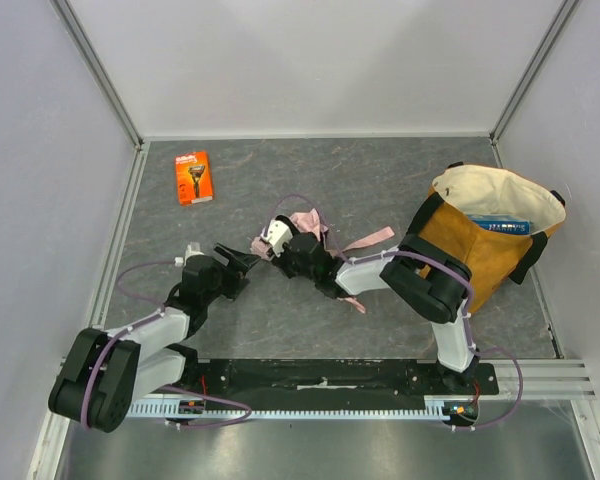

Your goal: Put away the umbrella

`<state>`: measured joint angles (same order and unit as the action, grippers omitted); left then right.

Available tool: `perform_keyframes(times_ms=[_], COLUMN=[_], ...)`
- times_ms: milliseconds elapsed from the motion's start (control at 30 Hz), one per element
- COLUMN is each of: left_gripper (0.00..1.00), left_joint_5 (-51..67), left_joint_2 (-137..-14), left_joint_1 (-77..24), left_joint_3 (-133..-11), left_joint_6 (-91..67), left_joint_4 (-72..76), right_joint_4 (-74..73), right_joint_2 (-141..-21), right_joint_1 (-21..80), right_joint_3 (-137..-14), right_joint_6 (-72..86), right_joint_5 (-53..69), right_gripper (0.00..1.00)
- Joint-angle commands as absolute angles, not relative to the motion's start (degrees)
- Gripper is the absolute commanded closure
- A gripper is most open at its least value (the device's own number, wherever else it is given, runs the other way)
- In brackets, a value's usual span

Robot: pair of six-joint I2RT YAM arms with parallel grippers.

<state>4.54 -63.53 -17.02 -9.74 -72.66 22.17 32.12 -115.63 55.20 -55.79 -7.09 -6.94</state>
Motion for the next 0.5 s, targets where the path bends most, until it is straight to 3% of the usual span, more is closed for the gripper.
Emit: perform_keyframes(times_ms=[0, 267, 467], left_gripper=[0.07, 0.06, 0.06], left_joint_5=[5.2, 8.0, 7.9], left_joint_2=[-62.4, -68.2, -73.5], left_joint_1=[-16.5, -16.6, -18.4], left_joint_3=[-7.7, -4.1, -6.0], left_joint_6=[-66.8, -68.0, -69.7], left_joint_4=[26.3, 38.6, 43.2], right_joint_4=[8.4, 7.1, 7.2], right_joint_2=[-125.9, -130.3, -131.9], right_joint_1=[51.7, 46.0, 44.1], right_joint_3=[-51.9, -53.9, -55.3], right_joint_6=[4.0, 12.3, 15.0], right_joint_5=[13.8, 32.6, 39.5], right_gripper=[1.00, 1.00, 1.00])
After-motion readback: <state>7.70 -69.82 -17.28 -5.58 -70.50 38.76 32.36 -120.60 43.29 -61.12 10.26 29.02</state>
